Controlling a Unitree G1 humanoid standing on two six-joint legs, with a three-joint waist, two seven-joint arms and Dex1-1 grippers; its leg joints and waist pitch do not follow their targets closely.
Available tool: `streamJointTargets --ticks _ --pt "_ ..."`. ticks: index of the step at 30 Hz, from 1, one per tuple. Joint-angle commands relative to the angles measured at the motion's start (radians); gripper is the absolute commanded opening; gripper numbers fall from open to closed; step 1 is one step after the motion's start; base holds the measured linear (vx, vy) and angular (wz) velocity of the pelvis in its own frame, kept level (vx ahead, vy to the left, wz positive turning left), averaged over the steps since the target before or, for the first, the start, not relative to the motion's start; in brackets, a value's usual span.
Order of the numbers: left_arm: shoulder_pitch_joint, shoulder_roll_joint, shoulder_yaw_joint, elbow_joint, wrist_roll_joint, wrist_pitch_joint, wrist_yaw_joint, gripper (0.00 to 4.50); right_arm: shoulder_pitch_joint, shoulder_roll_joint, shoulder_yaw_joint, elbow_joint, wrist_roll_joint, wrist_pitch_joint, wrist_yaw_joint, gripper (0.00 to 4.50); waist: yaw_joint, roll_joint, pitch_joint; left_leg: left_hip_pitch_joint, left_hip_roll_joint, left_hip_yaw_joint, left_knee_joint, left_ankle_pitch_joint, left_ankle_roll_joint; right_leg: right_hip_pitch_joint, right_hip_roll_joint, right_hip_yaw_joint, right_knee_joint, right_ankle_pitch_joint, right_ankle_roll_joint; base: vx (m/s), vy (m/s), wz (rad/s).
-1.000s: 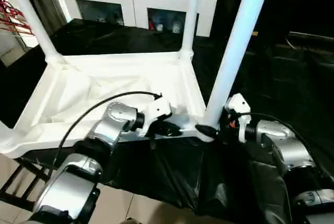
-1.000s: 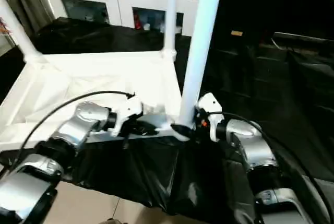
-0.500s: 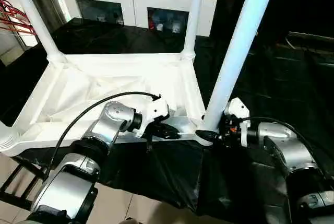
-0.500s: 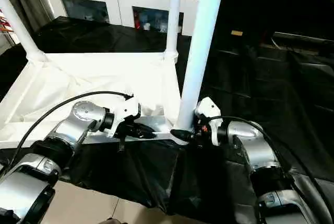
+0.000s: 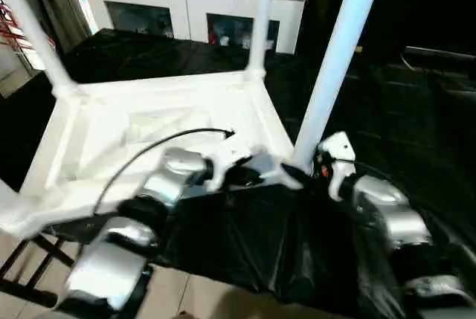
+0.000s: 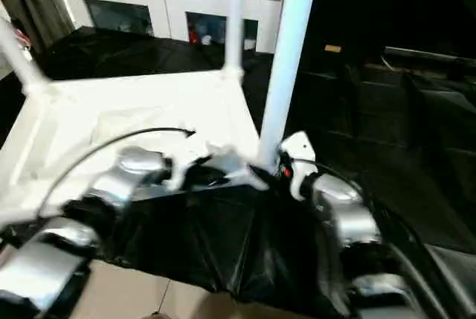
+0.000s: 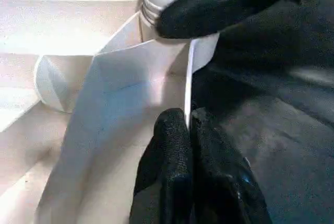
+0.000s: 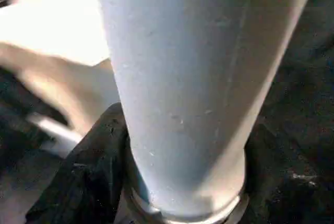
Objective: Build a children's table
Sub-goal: Rotate leg to tighten
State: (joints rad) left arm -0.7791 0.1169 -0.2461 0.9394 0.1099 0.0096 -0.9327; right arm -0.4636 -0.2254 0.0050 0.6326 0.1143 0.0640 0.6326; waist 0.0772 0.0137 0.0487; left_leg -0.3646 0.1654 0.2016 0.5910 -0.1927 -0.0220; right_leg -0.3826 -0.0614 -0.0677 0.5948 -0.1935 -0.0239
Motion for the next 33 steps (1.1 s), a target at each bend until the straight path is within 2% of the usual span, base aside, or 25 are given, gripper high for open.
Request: streamJointTargets --ticks 1,2,7,9,10,13,17,19,20,23,25,26,27,29,33 --pt "-0.011 -0.061 0.02 0.032 0.001 0.045 0.161 0.0 -0.01 0.081 0.046 0.004 -0.007 0.02 -0.049 2.67 -0.005 -0.009 -0.052 0.02 0.08 -0.041 -0.079 -0.234 0.011 0.03 -0.111 0.061 -0.086 -0.292 -0.213 0.0 0.0 0.0" --pt "-0.014 -0.097 0.014 0.033 0.004 0.052 0.197 0.0 -0.028 0.123 0.049 0.025 -0.027 0.045 -0.129 2.67 -0.005 -0.01 -0.052 0.019 0.08 -0.042 -0.079 -0.223 0.015 0.032 -0.11 0.061 -0.083 -0.272 -0.215 0.0 0.0 0.0" --pt "-0.012 -0.142 -0.008 0.031 0.017 0.04 0.205 0.0 -0.037 0.178 0.069 0.045 -0.046 0.042 -0.156 2.67 -0.006 -0.008 -0.055 0.015 0.075 -0.038 -0.073 -0.188 0.046 0.036 -0.111 0.061 -0.082 -0.222 -0.219 0.0 0.0 0.0" --pt "-0.009 -0.146 -0.007 0.027 0.019 0.03 0.195 0.0 -0.036 0.188 0.049 0.042 -0.016 0.053 -0.138 3.37 -0.005 -0.008 -0.054 0.013 0.076 -0.039 -0.075 -0.188 0.053 0.037 -0.111 0.06 -0.082 -0.229 -0.214 0.0 0.0 0.0" --pt "-0.008 -0.145 -0.008 0.024 0.017 0.027 0.187 0.0 -0.036 0.188 0.041 0.037 -0.007 0.06 -0.137 3.39 -0.006 -0.006 -0.054 0.014 0.077 -0.04 -0.076 -0.196 0.052 0.036 -0.111 0.06 -0.084 -0.242 -0.212 0.0 0.0 0.0" --pt "-0.001 -0.127 -0.011 0.013 0.015 0.021 0.164 0.0 -0.032 0.164 0.037 0.02 -0.008 0.069 -0.113 3.73 -0.009 -0.001 -0.053 0.016 0.08 -0.042 -0.079 -0.221 0.042 0.033 -0.109 0.06 -0.086 -0.257 -0.209 0.0 0.0 0.0" --pt "0.011 -0.088 -0.01 -0.004 0.012 0.003 0.098 0.0 -0.034 0.098 0.05 0.01 -0.037 0.035 -0.062 4.06 -0.013 -0.003 -0.057 0.013 0.078 -0.041 -0.077 -0.21 0.045 0.039 -0.11 0.06 -0.08 -0.206 -0.221 0.0 0.0 0.0" --pt "0.014 -0.064 -0.01 -0.008 0.008 -0.012 0.055 0.0 -0.029 0.062 0.057 -0.006 -0.036 0.023 0.001 4.06 -0.012 -0.004 -0.057 0.011 0.077 -0.04 -0.074 -0.19 0.058 0.04 -0.111 0.06 -0.078 -0.178 -0.229 0.0 0.0 0.0" --pt "0.016 -0.051 -0.011 -0.013 0.005 -0.024 0.028 0.0 -0.026 0.043 0.061 -0.015 -0.035 0.018 0.03 4.06 -0.01 0.001 -0.059 0.009 0.078 -0.039 -0.072 -0.17 0.069 0.042 -0.111 0.06 -0.074 -0.149 -0.235 0.0 0.0 0.0" --pt "0.022 -0.014 -0.013 -0.027 -0.01 -0.055 -0.054 0.0 -0.017 -0.01 0.068 -0.041 -0.02 0.016 0.128 4.06 -0.006 -0.004 -0.058 0.004 0.077 -0.036 -0.068 -0.15 0.097 0.046 -0.109 0.056 -0.071 -0.129 -0.242 0.0 0.0 0.0" --pt "0.026 0.002 -0.015 -0.035 -0.02 -0.071 -0.101 0.0 -0.01 -0.034 0.072 -0.059 -0.007 0.025 0.183 4.06 -0.003 -0.003 -0.057 0.004 0.079 -0.035 -0.068 -0.15 0.1 0.045 -0.109 0.055 -0.071 -0.144 -0.24 0.0 0.0 0.0" --pt "0.032 0.016 -0.016 -0.043 -0.032 -0.082 -0.151 0.0 -0.002 -0.055 0.077 -0.074 0.003 0.021 0.233 4.06 -0.003 -0.007 -0.057 0.005 0.082 -0.035 -0.068 -0.145 0.1 0.045 -0.108 0.054 -0.07 -0.147 -0.245 0.0 0.0 0.0" --pt "0.032 0.016 -0.016 -0.043 -0.032 -0.082 -0.151 0.0 -0.002 -0.055 0.077 -0.074 0.003 0.021 0.233 4.06 -0.001 -0.005 -0.057 0.005 0.082 -0.035 -0.068 -0.145 0.101 0.043 -0.109 0.054 -0.07 -0.154 -0.245 0.0 0.0 0.0" --pt "0.04 0.052 -0.028 -0.049 -0.036 -0.09 -0.243 0.0 0.022 -0.103 0.093 -0.114 0.035 0.034 0.353 4.06 0.005 -0.003 -0.056 0.008 0.084 -0.034 -0.068 -0.156 0.098 0.04 -0.108 0.055 -0.072 -0.182 -0.241 0.0 0.0 0.0" --pt "0.041 0.064 -0.028 -0.047 -0.037 -0.093 -0.266 0.0 0.041 -0.125 0.105 -0.151 0.058 0.058 0.421 3.91 0.014 -0.004 -0.057 0.011 0.088 -0.035 -0.071 -0.16 0.094 0.038 -0.108 0.055 -0.07 -0.178 -0.24 0.0 0.0 0.0"
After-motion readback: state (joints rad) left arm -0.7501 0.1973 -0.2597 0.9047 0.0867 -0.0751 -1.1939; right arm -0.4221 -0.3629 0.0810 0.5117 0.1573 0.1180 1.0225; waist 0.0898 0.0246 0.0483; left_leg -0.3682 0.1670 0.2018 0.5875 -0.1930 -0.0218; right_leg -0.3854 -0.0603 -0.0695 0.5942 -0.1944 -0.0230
